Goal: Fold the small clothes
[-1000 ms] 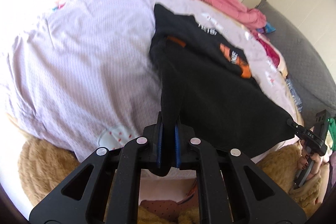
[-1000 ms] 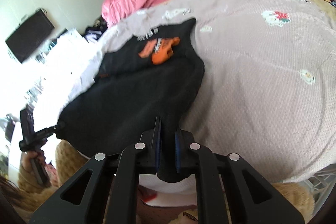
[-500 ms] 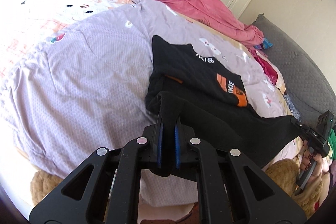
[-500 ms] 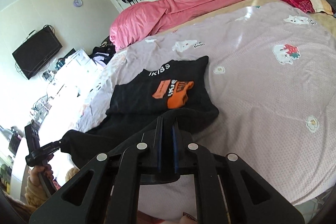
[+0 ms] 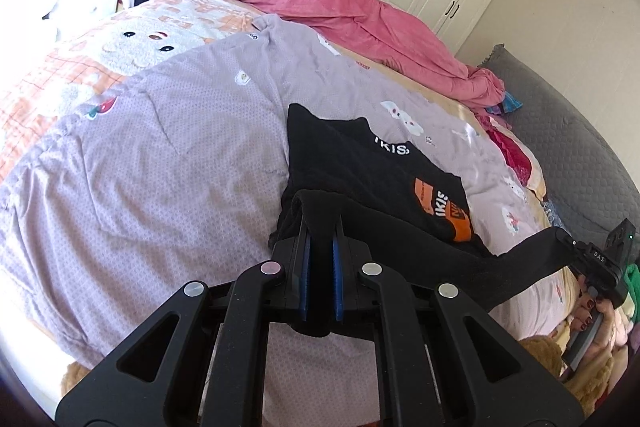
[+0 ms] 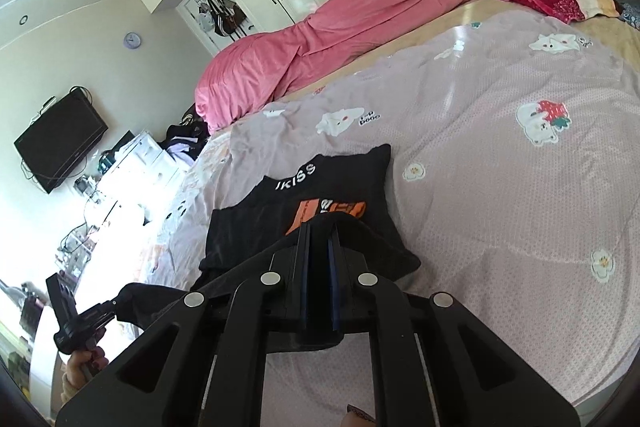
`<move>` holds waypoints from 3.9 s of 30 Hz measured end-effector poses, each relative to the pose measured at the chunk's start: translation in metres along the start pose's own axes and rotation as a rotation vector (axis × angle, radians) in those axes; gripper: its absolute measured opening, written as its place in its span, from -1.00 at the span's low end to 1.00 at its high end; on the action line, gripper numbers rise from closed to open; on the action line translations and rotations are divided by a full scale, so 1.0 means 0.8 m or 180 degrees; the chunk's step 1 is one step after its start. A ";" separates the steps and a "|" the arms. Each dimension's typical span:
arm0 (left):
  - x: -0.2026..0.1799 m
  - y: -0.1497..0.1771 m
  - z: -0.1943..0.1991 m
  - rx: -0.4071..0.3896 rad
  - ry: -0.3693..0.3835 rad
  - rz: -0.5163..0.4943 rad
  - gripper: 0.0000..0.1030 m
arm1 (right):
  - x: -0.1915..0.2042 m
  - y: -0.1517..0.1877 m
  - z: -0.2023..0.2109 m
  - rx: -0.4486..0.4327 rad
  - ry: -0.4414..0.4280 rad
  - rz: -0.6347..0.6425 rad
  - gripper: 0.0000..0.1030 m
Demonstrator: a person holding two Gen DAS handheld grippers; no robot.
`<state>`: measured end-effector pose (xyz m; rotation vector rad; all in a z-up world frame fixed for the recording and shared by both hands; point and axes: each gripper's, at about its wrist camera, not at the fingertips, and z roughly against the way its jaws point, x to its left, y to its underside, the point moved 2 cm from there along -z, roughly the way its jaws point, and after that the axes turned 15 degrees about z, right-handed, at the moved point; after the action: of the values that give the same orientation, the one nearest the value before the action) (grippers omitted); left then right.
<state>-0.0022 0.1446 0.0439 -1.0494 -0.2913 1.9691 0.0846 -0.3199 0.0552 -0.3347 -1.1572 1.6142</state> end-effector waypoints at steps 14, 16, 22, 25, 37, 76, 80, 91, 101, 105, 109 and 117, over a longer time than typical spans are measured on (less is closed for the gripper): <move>-0.027 -0.049 -0.027 -0.0118 0.0078 0.0058 -0.94 | -0.007 -0.045 -0.043 0.0021 0.0393 0.0123 -0.86; -0.031 -0.055 -0.031 -0.0131 0.0078 0.0062 -0.94 | -0.008 -0.050 -0.050 0.0036 0.0427 0.0138 -0.86; -0.040 -0.077 -0.050 -0.0155 0.0070 0.0079 -0.94 | -0.011 -0.066 -0.072 0.0123 0.0672 0.0268 -0.86; -0.041 -0.089 -0.066 -0.0142 0.0032 0.0072 -0.94 | -0.018 -0.075 -0.093 0.0219 0.0727 0.0253 -0.86; -0.028 -0.112 -0.143 0.0023 -0.0200 0.0088 -0.94 | -0.048 -0.086 -0.175 0.0485 0.0798 0.0119 -0.86; -0.066 0.018 -0.190 0.0266 -0.0747 -0.0985 -0.55 | 0.093 0.025 -0.221 0.1043 0.0075 0.1424 -0.20; -0.074 0.020 -0.211 0.0293 -0.0842 -0.1256 -0.55 | 0.099 0.045 -0.242 0.1225 0.0229 0.1592 -0.20; -0.088 -0.013 -0.249 0.0258 -0.0833 -0.1418 -0.53 | 0.084 0.039 -0.273 0.1241 0.0411 0.1580 -0.19; -0.090 -0.051 -0.283 0.0340 -0.0782 -0.1212 -0.53 | 0.060 0.008 -0.304 0.1179 0.0343 0.1406 -0.19; -0.090 -0.073 -0.295 0.0342 -0.0742 -0.1038 -0.53 | 0.046 -0.011 -0.304 0.1074 0.0253 0.1121 -0.19; -0.087 -0.098 -0.297 0.0254 -0.0714 -0.0845 -0.50 | 0.030 -0.030 -0.301 0.0911 0.0306 0.0962 -0.18; -0.068 -0.117 -0.266 0.0077 -0.0638 -0.0612 -0.37 | -0.027 -0.068 -0.261 0.0635 0.0630 0.0674 0.02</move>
<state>0.2301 0.1206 -0.0058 -0.7787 -0.4590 1.8996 0.2732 -0.2350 -0.0102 -0.4878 -0.8249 1.8191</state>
